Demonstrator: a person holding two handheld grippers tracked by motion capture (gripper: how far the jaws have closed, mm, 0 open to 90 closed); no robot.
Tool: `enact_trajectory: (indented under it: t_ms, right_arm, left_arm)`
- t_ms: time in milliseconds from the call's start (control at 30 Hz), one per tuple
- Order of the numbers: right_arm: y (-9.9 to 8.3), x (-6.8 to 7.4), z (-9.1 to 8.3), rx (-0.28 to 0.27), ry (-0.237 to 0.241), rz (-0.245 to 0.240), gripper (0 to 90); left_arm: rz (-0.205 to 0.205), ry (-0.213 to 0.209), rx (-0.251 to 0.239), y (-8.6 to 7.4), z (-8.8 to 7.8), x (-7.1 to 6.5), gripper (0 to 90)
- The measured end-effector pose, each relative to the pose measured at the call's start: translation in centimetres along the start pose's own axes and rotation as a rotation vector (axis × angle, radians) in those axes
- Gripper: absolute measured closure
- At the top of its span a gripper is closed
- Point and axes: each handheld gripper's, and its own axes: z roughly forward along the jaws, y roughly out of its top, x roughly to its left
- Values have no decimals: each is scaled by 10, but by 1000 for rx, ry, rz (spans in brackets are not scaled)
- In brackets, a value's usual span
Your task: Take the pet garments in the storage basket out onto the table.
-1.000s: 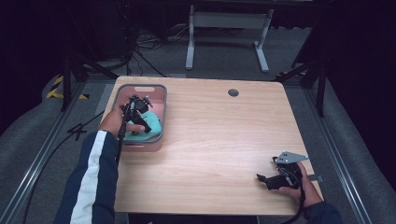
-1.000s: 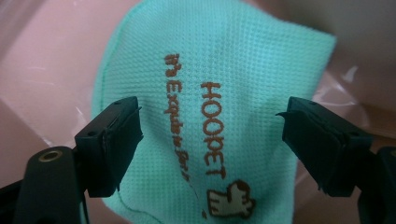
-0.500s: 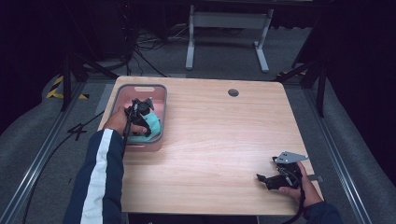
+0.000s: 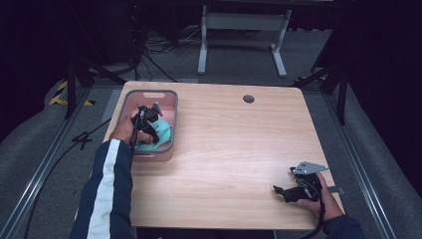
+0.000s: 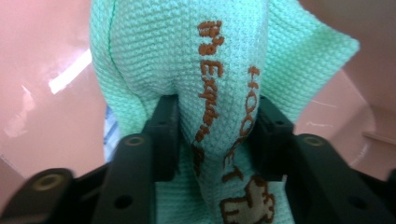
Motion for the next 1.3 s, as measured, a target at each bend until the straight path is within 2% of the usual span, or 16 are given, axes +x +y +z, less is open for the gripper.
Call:
enact_trajectory:
  t_ms: [200, 267, 400, 633, 700, 800, 900, 933, 967, 1033, 1300]
  right_arm:
    - [0, 0, 0, 0, 0, 0, 6]
    - [0, 0, 0, 0, 0, 0, 6]
    - [0, 0, 0, 0, 0, 0, 6]
    - [0, 0, 0, 0, 0, 0, 6]
    - [0, 0, 0, 0, 0, 1, 6]
    - [0, 0, 0, 0, 0, 2, 6]
    - [0, 0, 0, 0, 0, 2, 5]
    - [0, 0, 0, 1, 0, 3, 6]
    - [0, 0, 0, 1, -1, 2, 6]
    - [0, 0, 0, 0, 0, 2, 6]
    - [0, 0, 0, 0, 0, 1, 6]
  left_arm:
    - [44, 50, -21, -2, -4, -7, 701]
    - [47, 63, -29, -4, -6, -7, 716]
    - [30, 84, -81, -10, -15, -7, 728]
    - [24, 120, -204, -23, -35, -9, 733]
    - [19, 143, -257, -28, -43, -13, 734]
    - [32, 147, -347, -36, -53, -17, 734]
    - [35, 152, -390, -44, -60, -22, 734]
    - [36, 166, -407, -46, -62, -25, 734]
    - [36, 166, -407, -46, -62, -25, 734]
    - [41, 173, -454, -51, -68, -30, 734]
    - [58, 208, -588, -69, -88, -46, 737]
